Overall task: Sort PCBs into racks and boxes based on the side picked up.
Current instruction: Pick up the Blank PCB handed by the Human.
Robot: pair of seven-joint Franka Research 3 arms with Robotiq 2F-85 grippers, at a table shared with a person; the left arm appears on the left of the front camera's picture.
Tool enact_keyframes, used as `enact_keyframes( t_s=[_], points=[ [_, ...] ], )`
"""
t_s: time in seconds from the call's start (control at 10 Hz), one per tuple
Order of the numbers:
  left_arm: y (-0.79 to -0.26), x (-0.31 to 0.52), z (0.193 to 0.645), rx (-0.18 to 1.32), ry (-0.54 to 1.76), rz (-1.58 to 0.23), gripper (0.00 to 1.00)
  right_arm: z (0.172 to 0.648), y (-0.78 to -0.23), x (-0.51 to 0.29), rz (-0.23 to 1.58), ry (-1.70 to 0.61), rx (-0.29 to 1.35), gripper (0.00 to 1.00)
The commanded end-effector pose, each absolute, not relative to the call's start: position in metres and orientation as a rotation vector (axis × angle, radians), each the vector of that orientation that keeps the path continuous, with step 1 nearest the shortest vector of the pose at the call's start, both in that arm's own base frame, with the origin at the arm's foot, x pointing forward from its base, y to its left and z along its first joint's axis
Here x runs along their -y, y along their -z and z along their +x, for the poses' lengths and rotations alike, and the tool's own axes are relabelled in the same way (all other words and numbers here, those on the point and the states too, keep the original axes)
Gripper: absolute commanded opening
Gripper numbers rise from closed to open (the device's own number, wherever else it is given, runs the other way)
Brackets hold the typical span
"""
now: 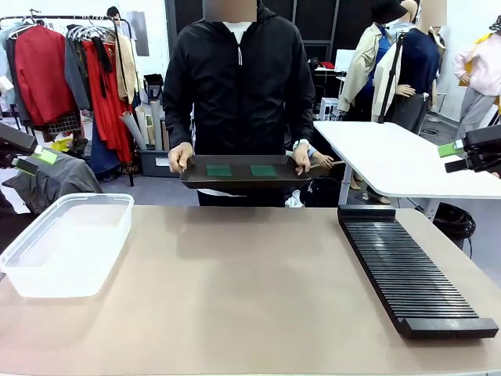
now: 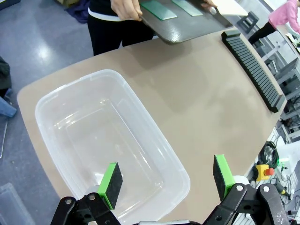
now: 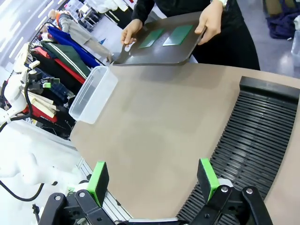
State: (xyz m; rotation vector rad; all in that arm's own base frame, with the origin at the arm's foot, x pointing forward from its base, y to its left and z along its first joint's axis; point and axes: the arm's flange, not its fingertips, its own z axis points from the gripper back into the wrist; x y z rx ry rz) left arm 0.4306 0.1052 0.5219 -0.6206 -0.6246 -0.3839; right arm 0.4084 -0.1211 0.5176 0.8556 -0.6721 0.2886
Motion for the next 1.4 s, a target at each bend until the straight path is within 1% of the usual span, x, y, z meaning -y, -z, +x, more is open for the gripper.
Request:
enact_keyframes(
  t_s=[0.0,1.3],
  points=[
    [-0.5227,-0.1056,0.4303,0.630,0.382,-0.638,1.00,0.4097,-0.5200,0.1200,0.872,-0.281,0.676,1.00],
    [-0.5227,-0.1056,0.4303,0.630,0.382,-0.638,1.00,0.4097,-0.5200,0.1200,0.872,-0.281,0.676,1.00]
  ],
)
